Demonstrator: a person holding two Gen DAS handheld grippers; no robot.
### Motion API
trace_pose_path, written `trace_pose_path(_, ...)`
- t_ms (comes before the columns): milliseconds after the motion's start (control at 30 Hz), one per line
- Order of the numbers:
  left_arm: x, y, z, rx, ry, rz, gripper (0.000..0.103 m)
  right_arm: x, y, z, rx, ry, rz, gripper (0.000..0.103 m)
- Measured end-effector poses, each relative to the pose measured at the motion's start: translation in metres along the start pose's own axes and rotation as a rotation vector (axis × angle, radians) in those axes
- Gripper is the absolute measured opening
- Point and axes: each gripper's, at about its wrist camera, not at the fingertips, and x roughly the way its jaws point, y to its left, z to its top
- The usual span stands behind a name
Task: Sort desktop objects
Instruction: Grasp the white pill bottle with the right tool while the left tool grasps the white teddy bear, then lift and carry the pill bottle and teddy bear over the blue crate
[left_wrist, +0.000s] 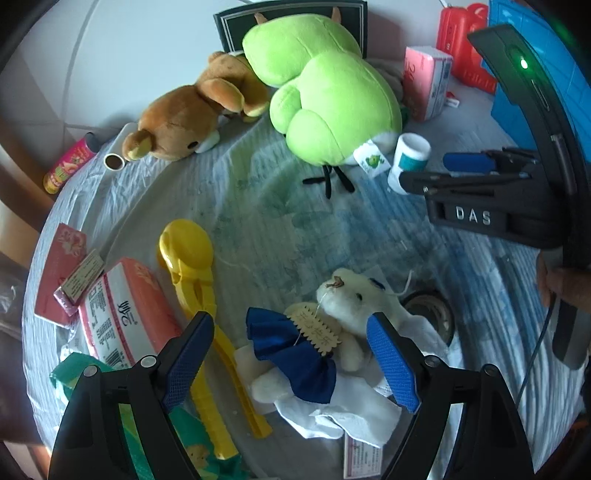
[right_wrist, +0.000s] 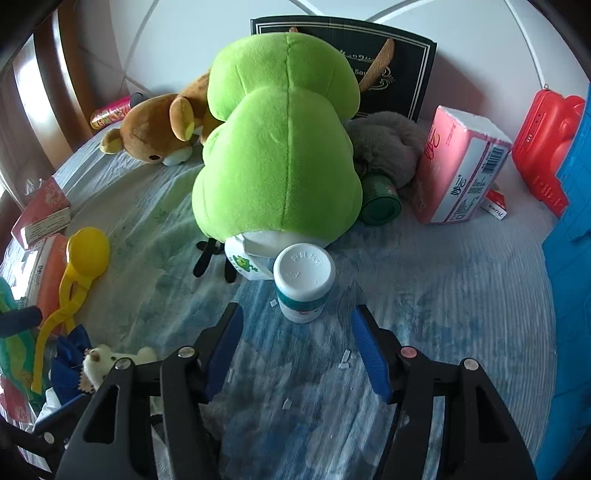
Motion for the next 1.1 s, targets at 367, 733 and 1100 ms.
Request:
trace_pose_path(367, 0.041, -0.004, -0.006, 0.042, 0.112, -0.04, 0.085, 0.035, -0.003, 0.003, -0.007, 0.013, -0.009, 0.058)
trace_pose_path(733, 0.005, 0.01, -0.008, -0.012, 0.009, -0.092, 0.04, -0.005, -0.006, -0.001, 0.039, -0.048, 0.031, 0.034)
trace_pose_path(1100, -0.067, 0.025, -0.023, -0.022, -0.125, -0.117, 0.035, -0.096, 0.006, -0.018, 0.066, -0.16, 0.064, 0.034)
